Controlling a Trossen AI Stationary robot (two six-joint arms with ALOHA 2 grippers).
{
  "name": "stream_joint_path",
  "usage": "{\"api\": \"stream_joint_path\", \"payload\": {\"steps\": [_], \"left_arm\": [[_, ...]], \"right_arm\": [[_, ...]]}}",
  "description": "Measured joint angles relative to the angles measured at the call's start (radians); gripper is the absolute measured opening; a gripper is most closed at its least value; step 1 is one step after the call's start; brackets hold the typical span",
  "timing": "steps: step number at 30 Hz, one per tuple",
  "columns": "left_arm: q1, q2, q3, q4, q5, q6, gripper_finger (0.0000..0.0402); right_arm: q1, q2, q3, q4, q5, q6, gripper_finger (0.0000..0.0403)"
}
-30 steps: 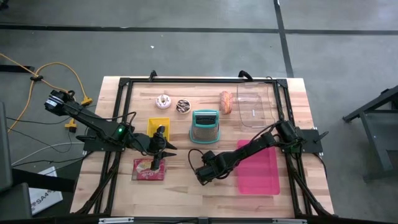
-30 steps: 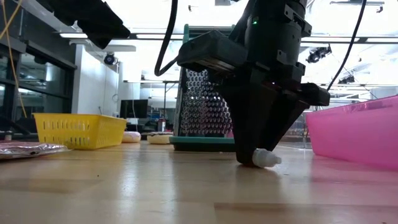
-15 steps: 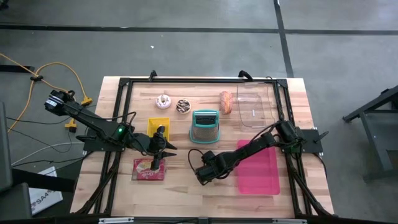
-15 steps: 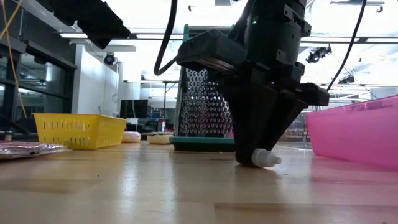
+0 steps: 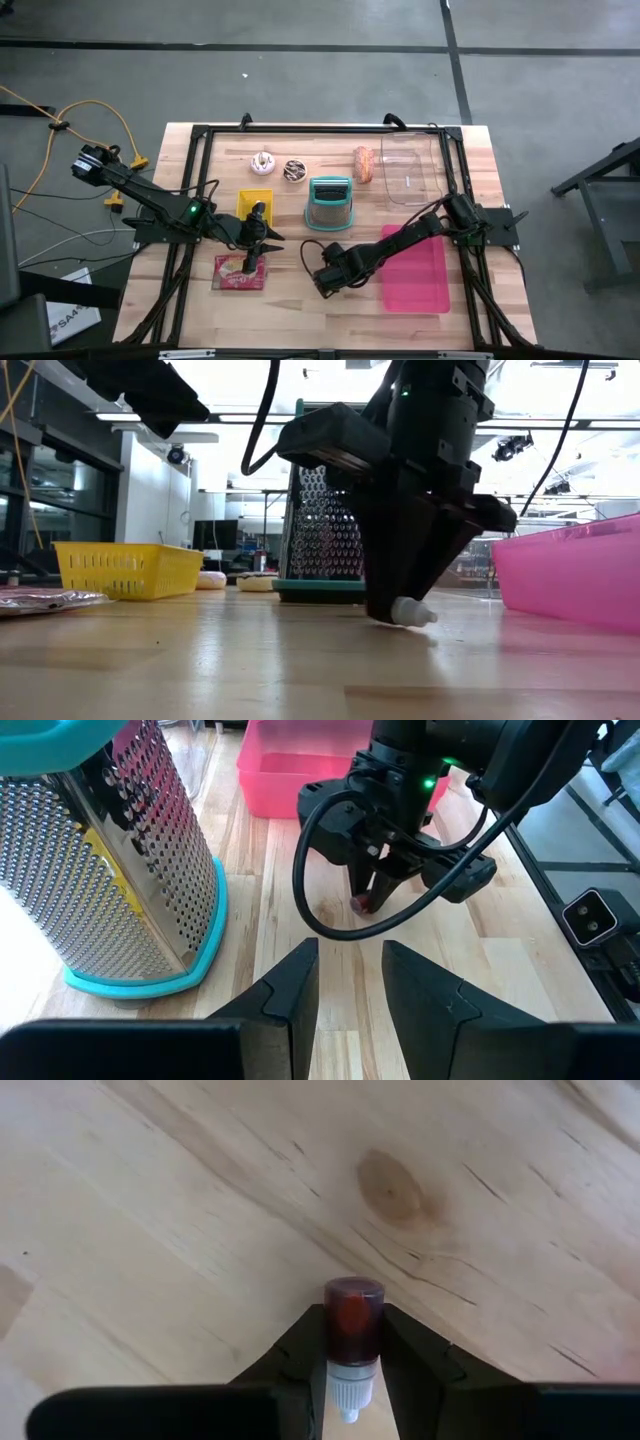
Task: Pick & Place Food Item
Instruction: Put the orange food coloring bottle into the yellow bin
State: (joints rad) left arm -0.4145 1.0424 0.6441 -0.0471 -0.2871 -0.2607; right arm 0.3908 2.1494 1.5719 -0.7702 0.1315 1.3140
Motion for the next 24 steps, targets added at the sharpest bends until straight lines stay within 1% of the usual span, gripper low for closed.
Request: {"api": "stream_joint_path", "payload": {"steps": [4,12,17,22,24], "left_arm": [[0.000,0.000,0.000,0.000,0.000,0.000,0.0108],[0.000,0.000,0.000,0.001,0.000,0.000,0.0108],[0.000,0.000,0.000,0.004,0.000,0.000,0.0108],[0.000,0.000,0.000,0.013,0.000,0.000,0.0108],[0.000,0.000,0.000,0.025,0.000,0.000,0.0108]], "right_arm": [[0.000,-0.011,0.000,0.006,0.012,-0.023,0.0070],[0.000,-0.073,0.000,0.050,0.142,-0.154,0.0070],[0.000,-0.104,0.000,0.108,0.206,-0.243,0.0070],[0.000,-0.125,0.000,0.192,0.240,-0.344,0.0070],[0.000,-0.125,0.001,0.228,0.238,-0.384,0.0070]]}}
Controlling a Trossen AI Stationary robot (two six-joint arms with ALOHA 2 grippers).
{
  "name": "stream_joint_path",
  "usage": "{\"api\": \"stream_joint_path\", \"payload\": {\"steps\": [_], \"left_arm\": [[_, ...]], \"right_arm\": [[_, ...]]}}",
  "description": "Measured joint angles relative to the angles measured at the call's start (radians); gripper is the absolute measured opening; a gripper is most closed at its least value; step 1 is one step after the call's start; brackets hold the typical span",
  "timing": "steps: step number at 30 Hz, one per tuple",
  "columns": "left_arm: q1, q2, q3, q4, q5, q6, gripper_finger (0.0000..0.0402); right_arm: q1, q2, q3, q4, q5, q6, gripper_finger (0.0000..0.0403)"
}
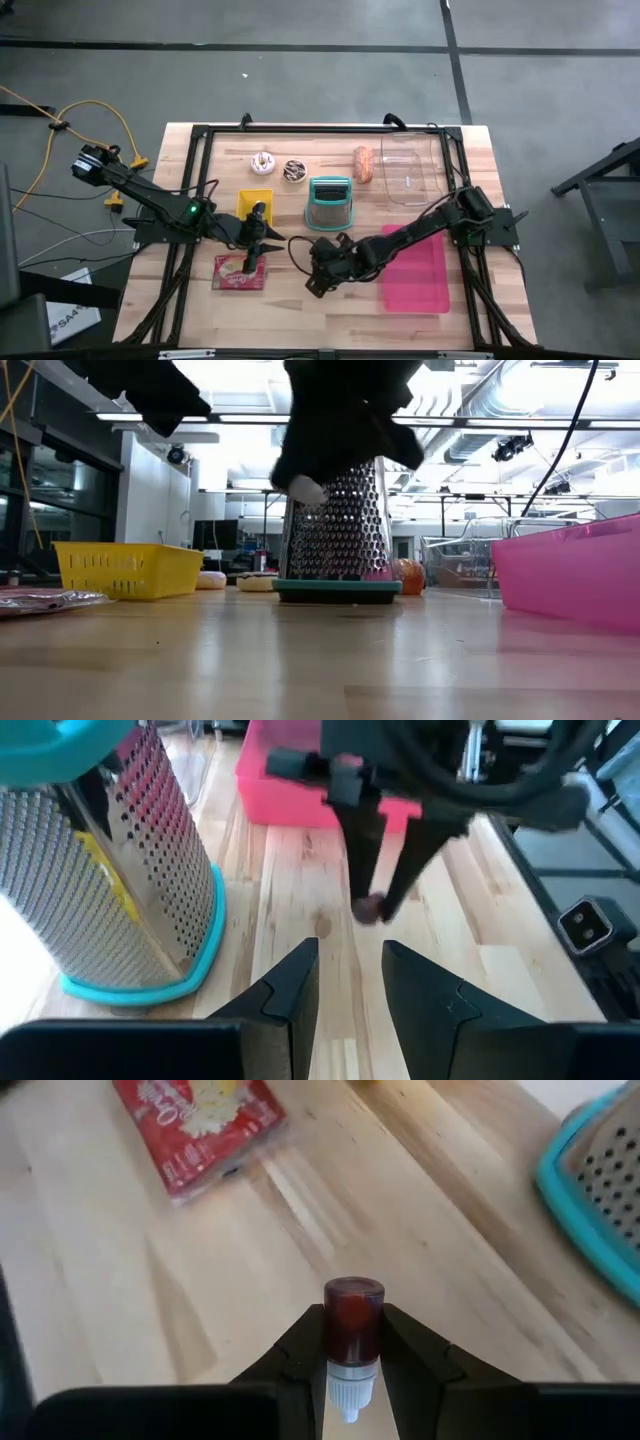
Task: Pick & Place Food Item
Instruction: Put the orange food coloring bottle into the yellow bin
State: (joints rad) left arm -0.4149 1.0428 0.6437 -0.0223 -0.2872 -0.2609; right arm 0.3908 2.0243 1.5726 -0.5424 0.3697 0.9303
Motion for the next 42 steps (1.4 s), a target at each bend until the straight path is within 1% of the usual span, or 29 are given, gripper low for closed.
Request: {"api": "stream_joint_path", "payload": {"steps": [4,16,20,23,34,42], "left_arm": [[0.000,0.000,0.000,0.009,0.000,0.000,0.0108],[0.000,0.000,0.000,0.032,0.000,0.000,0.0108],[0.000,0.000,0.000,0.039,0.000,0.000,0.0108],[0.000,0.000,0.000,0.039,0.000,0.000,0.0108],[0.000,0.000,0.000,0.039,0.000,-0.001,0.0108],[0.000,0.000,0.000,0.076,0.003,0.000,0.0108]], "right_arm": [[0.000,0.000,-0.001,0.047,0.003,-0.060,0.0070],[-0.019,0.001,-0.001,0.053,0.024,-0.123,0.0069],[-0.020,-0.002,-0.001,0.053,0.070,-0.150,0.0069],[-0.021,-0.011,-0.001,0.061,0.084,-0.168,0.0069],[-0.003,-0.093,-0.002,0.065,0.236,-0.256,0.0069],[0.010,-0.136,-0.001,0.151,0.317,-0.331,0.0069]]}}
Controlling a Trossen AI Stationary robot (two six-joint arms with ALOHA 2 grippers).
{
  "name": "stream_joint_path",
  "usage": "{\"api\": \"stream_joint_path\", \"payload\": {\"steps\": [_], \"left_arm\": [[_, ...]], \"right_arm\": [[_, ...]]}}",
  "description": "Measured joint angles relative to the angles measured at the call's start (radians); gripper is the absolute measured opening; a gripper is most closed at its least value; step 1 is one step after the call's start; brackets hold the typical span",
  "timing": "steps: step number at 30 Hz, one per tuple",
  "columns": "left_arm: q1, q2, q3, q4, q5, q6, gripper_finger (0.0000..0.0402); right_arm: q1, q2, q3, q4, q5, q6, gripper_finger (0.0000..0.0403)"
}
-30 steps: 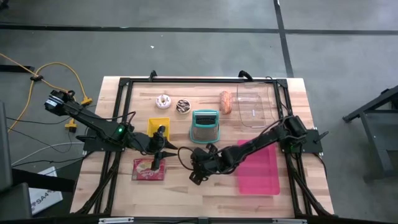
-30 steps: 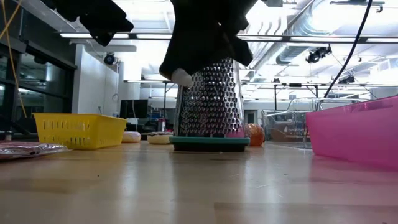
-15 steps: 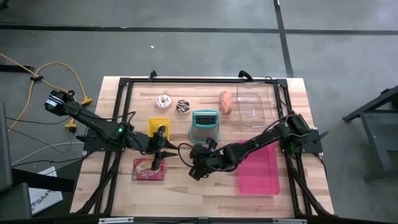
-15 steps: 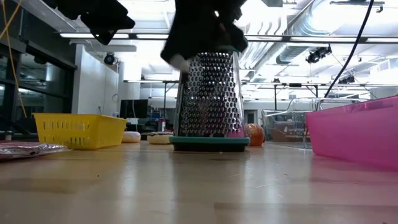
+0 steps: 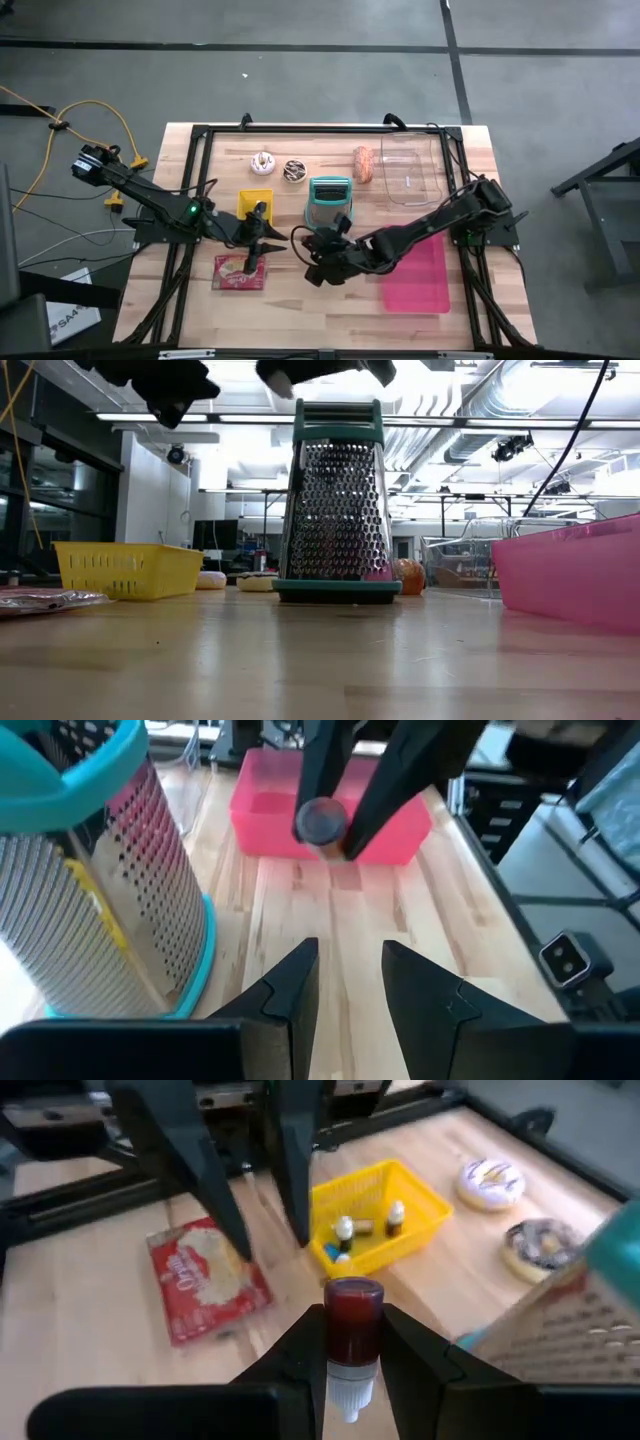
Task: Pick & Place Food Item
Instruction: Put the orange food coloring bottle into the yellow bin
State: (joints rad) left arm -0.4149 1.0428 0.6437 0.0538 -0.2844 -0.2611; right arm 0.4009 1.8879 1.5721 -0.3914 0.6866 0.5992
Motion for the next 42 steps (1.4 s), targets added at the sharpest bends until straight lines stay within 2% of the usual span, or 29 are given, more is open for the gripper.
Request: {"api": "stream_joint_path", "payload": {"steps": [9,21,31,42], "left_arm": [[0.000,0.000,0.000,0.112,0.001,0.052,0.0109],[-0.001,0.000,0.000,0.130,0.005,0.079,0.0111],[-0.001,0.000,0.000,0.131,0.005,0.082,0.0176],[-0.001,0.000,0.000,0.214,0.005,0.112,0.0183]], "right_arm": [[0.012,-0.005,0.000,0.190,0.034,-0.134,0.0069],[0.012,-0.005,0.000,0.250,0.047,-0.179,0.0069],[0.012,-0.005,0.000,0.255,0.047,-0.185,0.0069],[0.012,-0.005,0.000,0.325,0.045,-0.235,0.0069]]}}
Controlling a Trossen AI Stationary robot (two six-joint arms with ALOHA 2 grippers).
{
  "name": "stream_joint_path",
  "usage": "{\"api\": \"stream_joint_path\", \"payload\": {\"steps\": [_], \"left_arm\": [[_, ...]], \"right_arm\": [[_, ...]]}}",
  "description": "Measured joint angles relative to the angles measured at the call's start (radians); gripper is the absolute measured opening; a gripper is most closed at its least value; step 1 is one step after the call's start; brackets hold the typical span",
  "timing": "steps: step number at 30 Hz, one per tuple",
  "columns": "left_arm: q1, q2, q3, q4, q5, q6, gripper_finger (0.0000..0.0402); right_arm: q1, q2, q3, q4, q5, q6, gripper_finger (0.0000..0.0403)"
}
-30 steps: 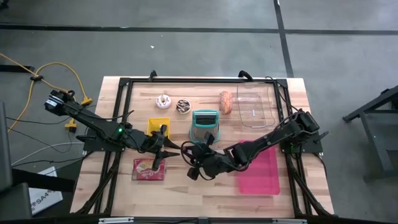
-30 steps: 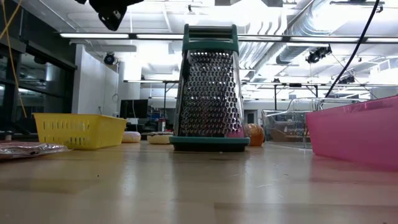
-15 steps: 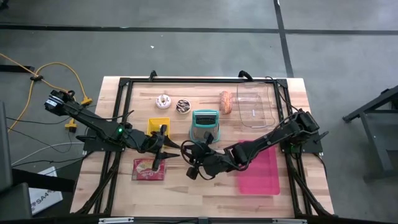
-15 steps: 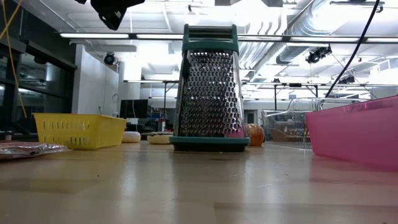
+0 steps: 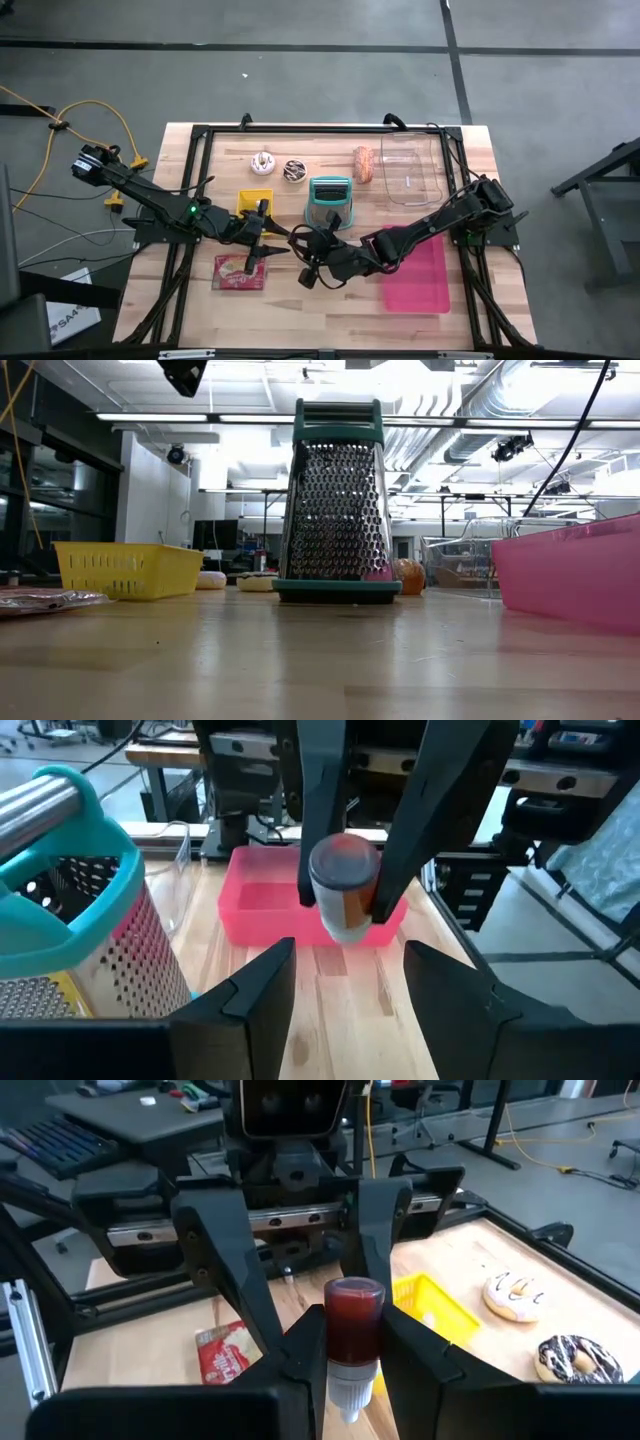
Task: Pick & Place Food Item
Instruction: Put the orange food coloring bottle into the yellow bin
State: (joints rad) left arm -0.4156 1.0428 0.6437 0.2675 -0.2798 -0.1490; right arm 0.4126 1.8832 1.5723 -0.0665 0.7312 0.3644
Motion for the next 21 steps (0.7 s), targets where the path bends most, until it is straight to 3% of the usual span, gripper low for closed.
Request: {"api": "stream_joint_path", "payload": {"steps": [21], "left_arm": [[0.001,0.000,0.000,0.088,0.000,0.022,0.0184]], "right_arm": [[0.000,0.000,0.000,0.124,-0.001,-0.083,0.0069]]}}
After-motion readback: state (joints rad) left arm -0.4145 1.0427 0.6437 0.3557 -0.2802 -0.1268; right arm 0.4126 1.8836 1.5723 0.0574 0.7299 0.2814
